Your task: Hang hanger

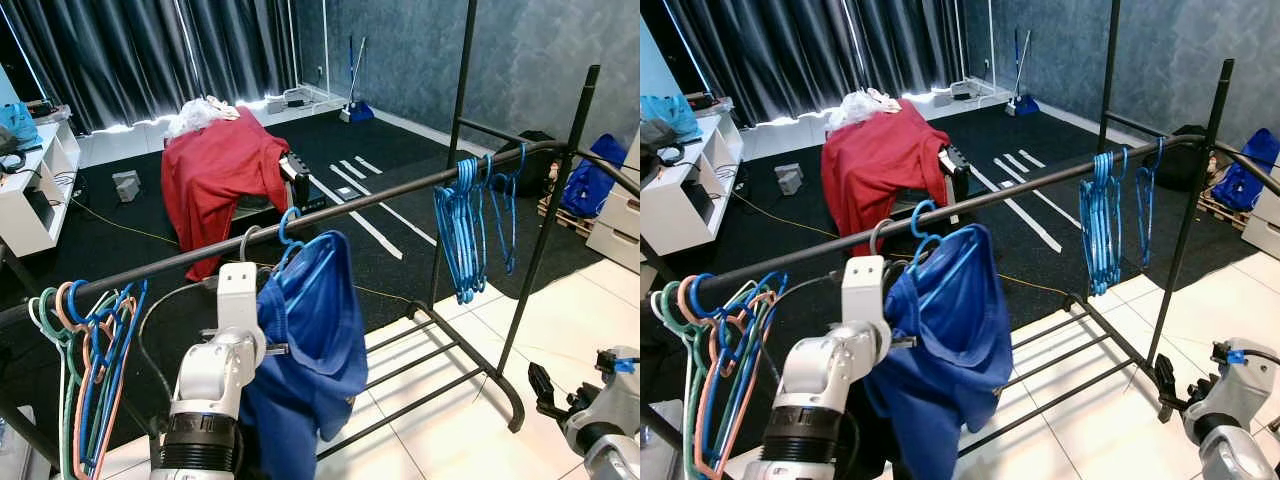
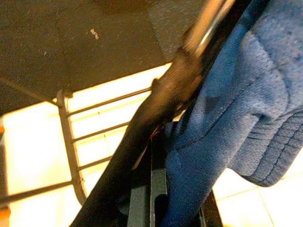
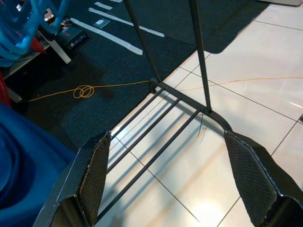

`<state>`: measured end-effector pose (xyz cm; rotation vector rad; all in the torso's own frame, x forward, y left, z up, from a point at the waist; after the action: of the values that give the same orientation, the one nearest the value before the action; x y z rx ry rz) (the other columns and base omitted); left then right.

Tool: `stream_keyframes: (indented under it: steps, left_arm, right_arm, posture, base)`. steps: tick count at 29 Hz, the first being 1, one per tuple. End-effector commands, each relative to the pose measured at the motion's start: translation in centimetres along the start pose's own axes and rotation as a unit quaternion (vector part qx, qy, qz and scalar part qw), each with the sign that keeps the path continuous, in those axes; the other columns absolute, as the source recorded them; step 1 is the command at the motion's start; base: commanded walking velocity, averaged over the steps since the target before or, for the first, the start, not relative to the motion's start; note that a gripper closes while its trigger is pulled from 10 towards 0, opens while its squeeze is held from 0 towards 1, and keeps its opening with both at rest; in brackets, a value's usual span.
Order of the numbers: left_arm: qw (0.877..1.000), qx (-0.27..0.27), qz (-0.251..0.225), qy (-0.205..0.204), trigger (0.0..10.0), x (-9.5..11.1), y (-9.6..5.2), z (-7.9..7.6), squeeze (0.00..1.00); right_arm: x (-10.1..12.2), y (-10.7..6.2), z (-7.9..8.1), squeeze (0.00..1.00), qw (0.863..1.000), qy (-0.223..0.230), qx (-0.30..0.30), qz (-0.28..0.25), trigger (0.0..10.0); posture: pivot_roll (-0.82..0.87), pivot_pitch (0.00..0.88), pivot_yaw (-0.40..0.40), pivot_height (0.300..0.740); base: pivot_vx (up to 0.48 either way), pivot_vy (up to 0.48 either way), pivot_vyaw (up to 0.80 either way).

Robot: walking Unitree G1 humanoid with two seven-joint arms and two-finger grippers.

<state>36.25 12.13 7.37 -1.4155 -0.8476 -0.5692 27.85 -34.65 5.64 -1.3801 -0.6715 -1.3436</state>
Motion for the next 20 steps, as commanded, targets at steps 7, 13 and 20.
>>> stream_keyframes:
  steps: [7, 13, 20]
  left_arm:
    - [0.997, 0.026, 0.038, -0.057, 10.0, -2.2, 0.2, 1.5, 0.00]
    - [0.999, 0.003, 0.031, -0.045, 10.0, -2.3, 0.2, 1.1, 0.01]
    - [0.986, -0.165, -0.010, 0.032, 10.0, -1.9, -1.2, -3.2, 1.00]
  right_arm:
    - [0.0, 0.0, 0.5, 0.00, 1.000, 0.006, 0.007, 0.004, 10.0]
    - [-0.1, 0.0, 0.7, 0.00, 1.000, 0.007, 0.009, 0.005, 10.0]
    - [-0.1, 0.0, 0.6, 0.00, 1.000, 0.005, 0.010, 0.008, 10.0]
  posture:
    - [-0.22, 0.000, 0.079, 0.740]
    - [-0.22, 0.000, 0.076, 0.740]
    - [-0.22, 0.000, 0.074, 0.740]
  base:
    - [0.000, 0.000, 0.00]
    - [0.000, 0.000, 0.00]
    - [0.000, 0.000, 0.00]
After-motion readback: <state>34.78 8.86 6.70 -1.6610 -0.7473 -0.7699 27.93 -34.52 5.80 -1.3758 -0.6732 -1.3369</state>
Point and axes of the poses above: a point about 5 cm out from each wrist's last joint towards the gripper, its own y axis pointing out of the wrist towards the gripper, its own x axis along the axis of the wrist's last joint, z = x × y, the point moved 6 cm from there along y, pointing out of the wrist towards the gripper, and after that the axes turned 2 degrees about y, right-handed, at the moved point
